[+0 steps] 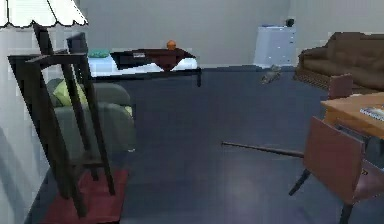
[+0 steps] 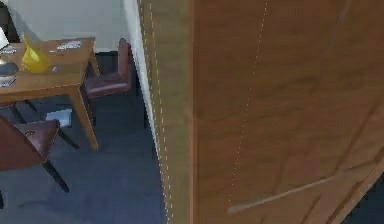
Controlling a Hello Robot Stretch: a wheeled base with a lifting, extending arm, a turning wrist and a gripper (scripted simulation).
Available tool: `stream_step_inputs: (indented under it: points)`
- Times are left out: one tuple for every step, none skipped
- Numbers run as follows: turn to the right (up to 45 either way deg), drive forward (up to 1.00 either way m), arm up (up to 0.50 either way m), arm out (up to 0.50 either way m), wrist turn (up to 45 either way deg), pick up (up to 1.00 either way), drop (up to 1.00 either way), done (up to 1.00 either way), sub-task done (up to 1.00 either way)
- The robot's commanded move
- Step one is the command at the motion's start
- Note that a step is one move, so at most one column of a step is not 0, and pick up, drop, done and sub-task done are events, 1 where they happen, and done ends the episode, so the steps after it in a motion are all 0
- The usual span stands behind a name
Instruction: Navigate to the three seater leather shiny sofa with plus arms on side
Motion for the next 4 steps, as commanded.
stream_step_inputs:
  points:
    - [0.0,1.00,0.00,0.00,0.0,0.00,0.00,0.00,0.00]
    - [9.0,0.00,0.00,0.00,0.0,0.00,0.00,0.00,0.00]
    - [0.0,0.05,0.00,0.00,0.0,0.00,0.00,0.00,0.00]
    - [-24.0,0.00,0.00,0.00,0.0,0.00,0.00,0.00,0.00]
